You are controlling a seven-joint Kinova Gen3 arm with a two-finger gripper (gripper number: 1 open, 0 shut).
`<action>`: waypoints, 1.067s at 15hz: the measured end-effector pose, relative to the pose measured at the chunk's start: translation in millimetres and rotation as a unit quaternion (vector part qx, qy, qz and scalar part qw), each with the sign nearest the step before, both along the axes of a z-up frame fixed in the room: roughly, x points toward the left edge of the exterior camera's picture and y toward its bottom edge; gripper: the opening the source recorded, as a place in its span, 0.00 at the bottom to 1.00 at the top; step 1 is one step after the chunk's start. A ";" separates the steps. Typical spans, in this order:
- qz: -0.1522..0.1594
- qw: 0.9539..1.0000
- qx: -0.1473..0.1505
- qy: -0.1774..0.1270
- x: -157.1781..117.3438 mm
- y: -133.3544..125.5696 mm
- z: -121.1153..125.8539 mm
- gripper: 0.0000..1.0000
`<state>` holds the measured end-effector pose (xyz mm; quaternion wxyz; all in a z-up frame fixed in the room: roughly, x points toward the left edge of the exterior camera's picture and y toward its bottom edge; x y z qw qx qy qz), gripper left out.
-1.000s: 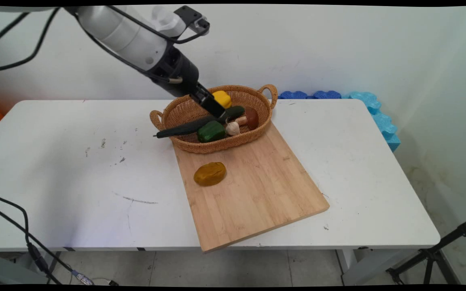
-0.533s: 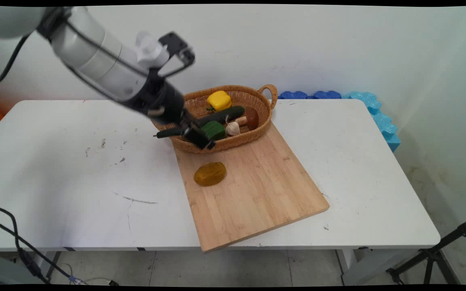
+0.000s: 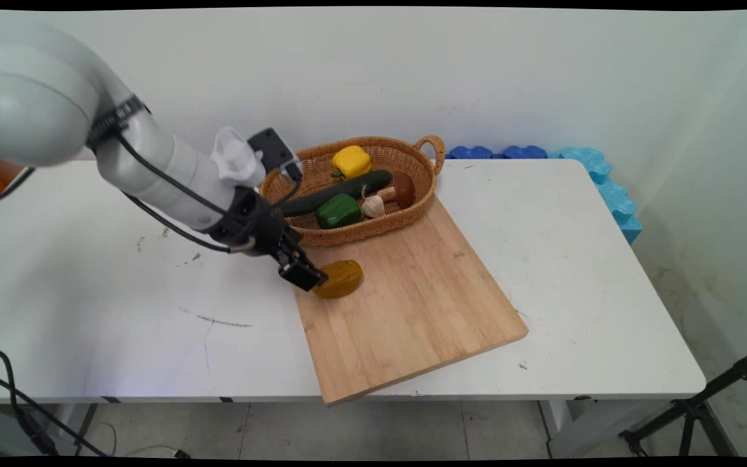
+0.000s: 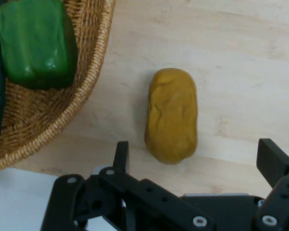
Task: Pick up the potato from the cutting board
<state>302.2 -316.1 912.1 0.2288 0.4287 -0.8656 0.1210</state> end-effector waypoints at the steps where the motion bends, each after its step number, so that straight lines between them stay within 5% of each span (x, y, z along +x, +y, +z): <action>1: 0.001 1.000 -0.003 -0.001 0.4 -2.5 -8.9 1.00; 15: 0.000 1.000 -0.024 0.011 -3.6 -22.3 -72.8 1.00; 16: 0.001 1.000 -0.026 0.012 -3.6 -23.0 -74.7 0.00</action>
